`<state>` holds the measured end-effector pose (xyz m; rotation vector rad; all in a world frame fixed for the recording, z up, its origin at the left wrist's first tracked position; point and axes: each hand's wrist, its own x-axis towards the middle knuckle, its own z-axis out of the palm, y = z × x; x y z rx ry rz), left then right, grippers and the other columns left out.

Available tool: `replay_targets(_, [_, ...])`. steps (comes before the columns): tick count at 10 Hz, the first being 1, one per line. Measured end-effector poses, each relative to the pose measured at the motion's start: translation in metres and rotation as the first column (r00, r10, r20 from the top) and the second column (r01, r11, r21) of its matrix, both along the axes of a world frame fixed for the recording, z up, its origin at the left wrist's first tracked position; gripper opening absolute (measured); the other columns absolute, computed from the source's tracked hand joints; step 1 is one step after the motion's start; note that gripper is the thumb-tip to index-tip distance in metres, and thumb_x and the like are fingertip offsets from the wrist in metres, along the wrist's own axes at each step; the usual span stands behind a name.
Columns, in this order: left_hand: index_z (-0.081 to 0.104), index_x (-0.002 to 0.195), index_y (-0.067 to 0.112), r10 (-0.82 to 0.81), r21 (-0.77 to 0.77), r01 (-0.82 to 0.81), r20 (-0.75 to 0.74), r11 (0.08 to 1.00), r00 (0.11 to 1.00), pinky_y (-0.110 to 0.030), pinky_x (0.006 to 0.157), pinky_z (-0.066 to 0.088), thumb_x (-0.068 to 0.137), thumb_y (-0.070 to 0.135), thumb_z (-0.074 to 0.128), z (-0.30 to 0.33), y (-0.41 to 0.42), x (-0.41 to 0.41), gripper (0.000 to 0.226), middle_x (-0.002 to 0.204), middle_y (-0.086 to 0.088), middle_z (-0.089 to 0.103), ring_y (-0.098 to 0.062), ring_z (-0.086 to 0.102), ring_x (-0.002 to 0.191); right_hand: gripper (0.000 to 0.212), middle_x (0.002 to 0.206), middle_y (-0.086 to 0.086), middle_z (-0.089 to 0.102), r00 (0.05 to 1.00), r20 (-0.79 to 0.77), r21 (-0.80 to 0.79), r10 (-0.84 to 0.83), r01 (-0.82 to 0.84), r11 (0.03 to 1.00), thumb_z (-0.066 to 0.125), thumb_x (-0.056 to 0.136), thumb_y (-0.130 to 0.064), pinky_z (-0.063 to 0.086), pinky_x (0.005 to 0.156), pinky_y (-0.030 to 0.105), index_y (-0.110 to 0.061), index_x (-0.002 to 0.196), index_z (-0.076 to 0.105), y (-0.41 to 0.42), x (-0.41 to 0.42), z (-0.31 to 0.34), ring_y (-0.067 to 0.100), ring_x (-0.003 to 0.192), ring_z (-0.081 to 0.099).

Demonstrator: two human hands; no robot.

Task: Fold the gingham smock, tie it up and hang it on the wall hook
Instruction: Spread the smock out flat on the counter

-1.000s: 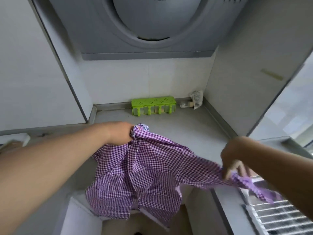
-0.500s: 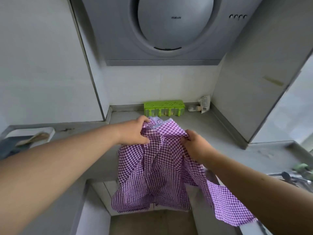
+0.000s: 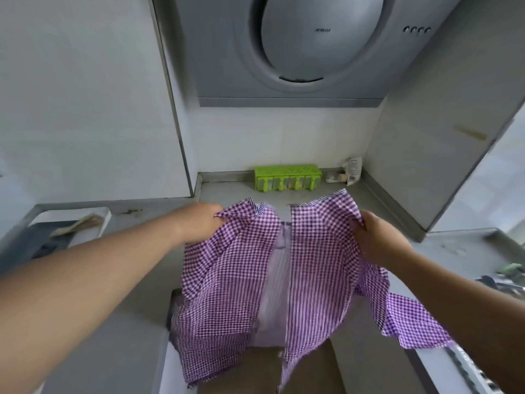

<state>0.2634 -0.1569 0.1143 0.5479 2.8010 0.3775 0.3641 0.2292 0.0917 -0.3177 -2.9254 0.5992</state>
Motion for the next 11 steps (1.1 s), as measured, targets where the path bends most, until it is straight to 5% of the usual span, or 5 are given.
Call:
replay_targets(4, [0.064,0.101,0.025,-0.056,-0.352,0.265,0.506,0.898,0.861,-0.040,0.100,0.055,0.093,0.050,0.066,-0.043,-0.010,0.047,0.026,0.117,-0.001,0.071,-0.021,0.069,0.105,0.050,0.114,0.008,0.073,0.660,0.734,0.291,0.164,-0.522,0.802,0.056,0.097,-0.053,0.055,0.092,0.035,-0.010,0.118,0.070,-0.028,0.049,-0.038,0.024,0.099,0.068])
replay_targets(6, [0.061,0.097,0.010,0.446,0.606,-0.116,-0.429,0.787,0.785,-0.034,0.073,0.040,0.108,0.027,0.048,0.017,0.014,0.031,0.024,0.097,-0.011,0.061,-0.028,0.060,0.085,0.008,0.087,0.010,0.060,0.816,-0.525,-0.253,-0.241,0.121,0.960,0.052,0.088,-0.014,0.036,0.067,0.033,-0.010,0.081,0.053,-0.019,0.002,0.036,0.028,0.079,0.052])
replay_targets(7, [0.069,0.124,0.006,-0.126,0.097,0.178,-0.398,0.979,0.909,-0.034,0.085,0.047,0.107,0.035,0.055,0.009,0.038,0.072,0.036,0.113,-0.021,0.069,-0.036,0.067,0.101,0.007,0.080,0.015,0.060,0.775,-0.619,0.108,0.129,-0.078,0.991,0.058,0.083,-0.002,0.042,0.067,0.038,-0.008,0.080,0.059,-0.035,0.024,0.020,0.028,0.075,0.057])
replay_targets(8, [0.066,0.133,0.003,-0.153,-0.568,0.503,0.551,0.652,0.821,-0.034,0.093,0.052,0.104,0.049,0.060,-0.036,0.052,0.121,0.055,0.123,-0.019,0.068,-0.031,0.062,0.100,0.020,0.082,0.016,0.069,0.593,0.694,0.217,0.408,-0.712,0.668,0.055,0.100,-0.021,0.053,0.072,0.037,-0.008,0.103,0.070,-0.044,0.078,-0.048,0.034,0.079,0.067])
replay_targets(11, [0.064,0.103,0.028,-0.093,-0.255,0.195,0.364,0.947,0.927,-0.034,0.101,0.051,0.100,0.052,0.054,-0.055,0.064,0.114,0.027,0.129,-0.001,0.073,-0.019,0.067,0.109,0.025,0.118,0.004,0.067,0.709,0.594,0.028,0.382,-0.492,0.870,0.051,0.104,-0.029,0.046,0.087,0.029,-0.015,0.120,0.065,0.029,0.063,-0.042,0.020,0.104,0.062])
